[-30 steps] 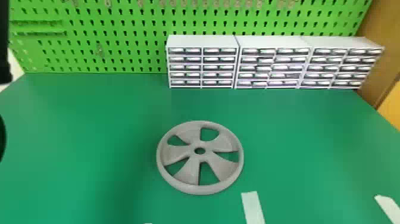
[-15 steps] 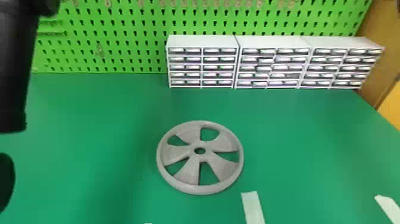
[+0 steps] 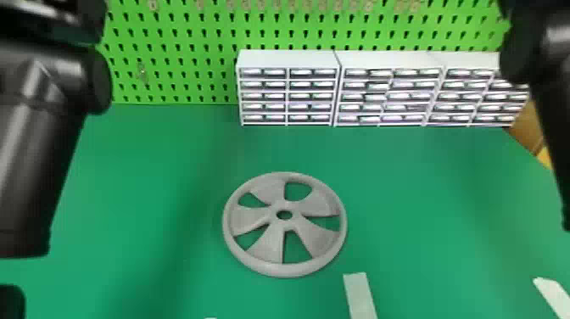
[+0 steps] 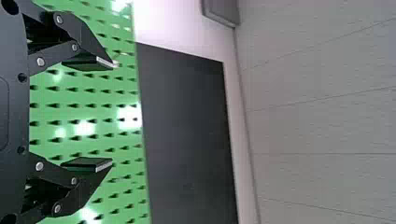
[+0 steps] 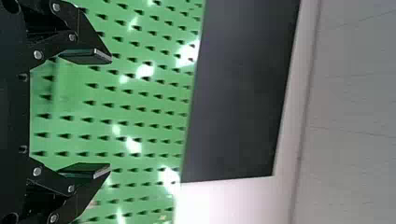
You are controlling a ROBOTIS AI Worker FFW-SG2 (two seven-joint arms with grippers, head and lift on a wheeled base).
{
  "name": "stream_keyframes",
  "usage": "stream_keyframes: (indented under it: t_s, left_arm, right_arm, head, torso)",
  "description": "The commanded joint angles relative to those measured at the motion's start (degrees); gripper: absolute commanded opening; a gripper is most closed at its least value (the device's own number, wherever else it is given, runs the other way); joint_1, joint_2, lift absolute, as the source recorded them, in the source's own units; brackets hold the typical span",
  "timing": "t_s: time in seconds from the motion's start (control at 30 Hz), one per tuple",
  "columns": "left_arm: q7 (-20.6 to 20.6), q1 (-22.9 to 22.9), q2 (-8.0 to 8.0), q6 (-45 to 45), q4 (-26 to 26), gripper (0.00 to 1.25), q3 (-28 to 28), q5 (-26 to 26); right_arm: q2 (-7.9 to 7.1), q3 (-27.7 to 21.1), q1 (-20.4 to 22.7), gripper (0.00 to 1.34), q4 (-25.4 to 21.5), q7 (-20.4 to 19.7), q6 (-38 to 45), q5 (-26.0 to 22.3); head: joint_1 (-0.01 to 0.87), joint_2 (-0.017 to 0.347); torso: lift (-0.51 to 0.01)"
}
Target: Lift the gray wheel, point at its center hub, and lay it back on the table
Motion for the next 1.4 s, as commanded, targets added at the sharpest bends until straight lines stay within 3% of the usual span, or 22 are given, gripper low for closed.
stream_keyframes:
  t_s: [0.0,0.3,0.63,0.87,1.2,1.37]
  left_arm:
    - [0.0,3.9,-0.97,0.0,0.5,0.73,1.4,0.4]
    - [0.0,10.3,-3.79,0.3,1.1,0.73,3.4,0.0]
    - [-0.1,17.3,-6.51,0.2,2.2,0.73,1.6,0.8]
    - [-0.3,23.2,-9.59,0.3,2.7,0.73,1.2,0.7]
    - [-4.5,31.8,-13.89,0.8,3.2,0.73,6.0,2.3]
    - [-5.3,35.4,-14.60,3.8,1.0,0.73,8.7,1.3]
  right_arm:
    - [0.67,-0.3,3.9,0.89,0.3,0.0,0.2,-1.3]
    - [0.93,-1.1,11.6,0.89,0.3,0.1,1.3,-3.8]
    - [1.46,-0.5,18.8,0.89,-0.9,0.3,2.4,-4.6]
    - [2.25,0.1,24.1,0.89,-1.9,0.8,2.9,-4.5]
    - [2.78,-0.4,30.1,0.88,-3.0,1.8,2.8,-3.6]
    - [2.78,-0.4,31.8,0.88,-3.1,2.5,2.8,-3.5]
  head:
    - [0.692,0.048]
    - [0.692,0.048]
    - [0.692,0.048]
    - [0.692,0.048]
    - [0.692,0.048]
    - [0.692,0.048]
  torso:
    - [-0.096]
    - [-0.096]
    - [-0.096]
    - [-0.096]
    - [-0.096]
    - [-0.096]
